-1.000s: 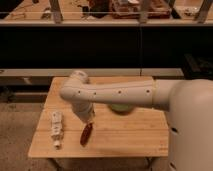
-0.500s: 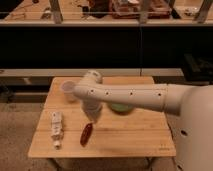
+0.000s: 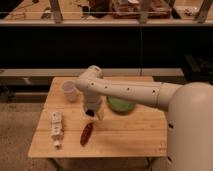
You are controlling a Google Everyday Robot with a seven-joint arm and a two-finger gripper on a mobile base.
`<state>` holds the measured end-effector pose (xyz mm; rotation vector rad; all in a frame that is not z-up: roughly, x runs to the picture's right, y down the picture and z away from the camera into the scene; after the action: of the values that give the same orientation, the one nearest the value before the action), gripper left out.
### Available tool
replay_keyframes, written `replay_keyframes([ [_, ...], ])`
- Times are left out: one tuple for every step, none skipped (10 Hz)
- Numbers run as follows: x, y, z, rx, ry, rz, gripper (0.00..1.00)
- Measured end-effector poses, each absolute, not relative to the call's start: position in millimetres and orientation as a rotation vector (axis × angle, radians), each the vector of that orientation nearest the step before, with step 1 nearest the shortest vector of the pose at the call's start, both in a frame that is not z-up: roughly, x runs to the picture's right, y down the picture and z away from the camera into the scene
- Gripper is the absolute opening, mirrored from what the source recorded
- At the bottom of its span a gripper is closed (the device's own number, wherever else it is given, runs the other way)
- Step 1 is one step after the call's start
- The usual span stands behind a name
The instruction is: Knock the eraser over
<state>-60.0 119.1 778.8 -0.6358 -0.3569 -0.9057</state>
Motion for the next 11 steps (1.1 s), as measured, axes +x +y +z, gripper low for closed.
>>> replay_keyframes([
  [-52, 108, 782, -0.628, -0.344, -0.898, 0.61],
  [-40, 89, 792, -0.611, -0.314, -0.886, 0.61],
  [-35, 77, 799, -0.607, -0.304, -0.875, 0.61],
  [-30, 59, 809, -0.593, -0.285, -0.867, 0.61],
  [-29, 52, 816, -0.589, -0.283, -0.863, 0.61],
  [-27, 47, 821, -0.585, -0.288, -0.857, 0.61],
  [-21, 43, 826, -0.581, -0.29, -0.851, 0.61],
  [-13, 39, 828, -0.574, -0.286, -0.844, 0.6],
  [-9, 37, 832, -0.565, -0.274, -0.844, 0.53],
  [-12, 34, 834, -0.557, -0.271, -0.836, 0.46],
  [-19, 25, 839, -0.545, -0.253, -0.822, 0.35],
])
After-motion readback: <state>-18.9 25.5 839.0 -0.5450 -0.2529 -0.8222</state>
